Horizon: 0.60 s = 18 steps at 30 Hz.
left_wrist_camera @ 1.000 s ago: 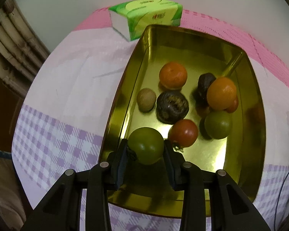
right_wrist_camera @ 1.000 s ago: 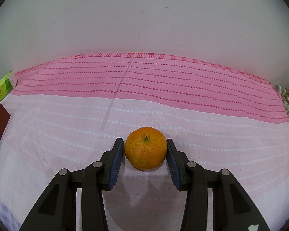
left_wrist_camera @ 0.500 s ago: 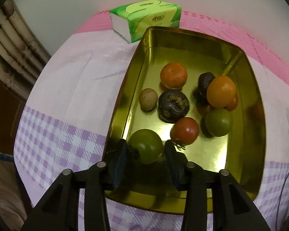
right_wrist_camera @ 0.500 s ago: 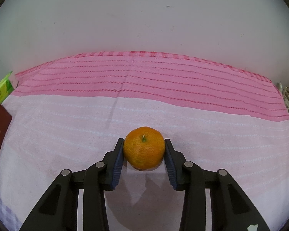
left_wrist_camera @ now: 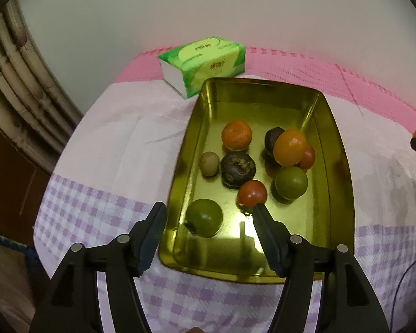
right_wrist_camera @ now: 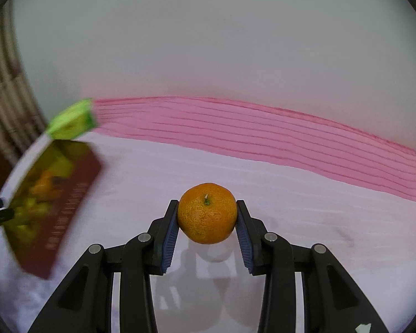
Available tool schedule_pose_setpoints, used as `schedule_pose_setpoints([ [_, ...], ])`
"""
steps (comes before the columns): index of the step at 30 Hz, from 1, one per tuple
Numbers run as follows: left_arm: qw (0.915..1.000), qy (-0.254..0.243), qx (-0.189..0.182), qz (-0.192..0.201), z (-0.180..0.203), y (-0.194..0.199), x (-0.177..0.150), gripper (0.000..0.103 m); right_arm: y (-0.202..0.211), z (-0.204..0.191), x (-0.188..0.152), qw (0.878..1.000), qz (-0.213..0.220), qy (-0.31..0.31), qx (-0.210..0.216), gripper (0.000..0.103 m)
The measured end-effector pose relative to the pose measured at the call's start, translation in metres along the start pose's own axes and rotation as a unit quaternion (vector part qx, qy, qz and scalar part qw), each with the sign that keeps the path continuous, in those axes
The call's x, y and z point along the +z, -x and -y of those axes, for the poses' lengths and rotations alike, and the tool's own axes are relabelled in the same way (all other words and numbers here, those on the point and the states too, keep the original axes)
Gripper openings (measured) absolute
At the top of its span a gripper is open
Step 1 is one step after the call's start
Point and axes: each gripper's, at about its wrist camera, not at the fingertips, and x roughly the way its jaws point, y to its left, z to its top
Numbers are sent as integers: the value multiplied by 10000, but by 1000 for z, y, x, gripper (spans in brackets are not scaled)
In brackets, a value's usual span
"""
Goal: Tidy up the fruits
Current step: 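Carry the orange mandarin into the tin and open the right gripper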
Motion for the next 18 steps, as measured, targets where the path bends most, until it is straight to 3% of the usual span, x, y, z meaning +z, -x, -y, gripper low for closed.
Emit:
schedule_pose_setpoints([
  [10,9983,436,339,188,-41,19,-10,72,0,-144,-5,9871,-208,901,1303,36],
  [15,9972,556,473,135,-52,20,-20,72,-15,-202,-10,9780,-434,1380,1501,36],
  [18,9970,547,519,144,-53,23,-25,72,-23,-219,-14,9759,-522,1585,1410,37],
])
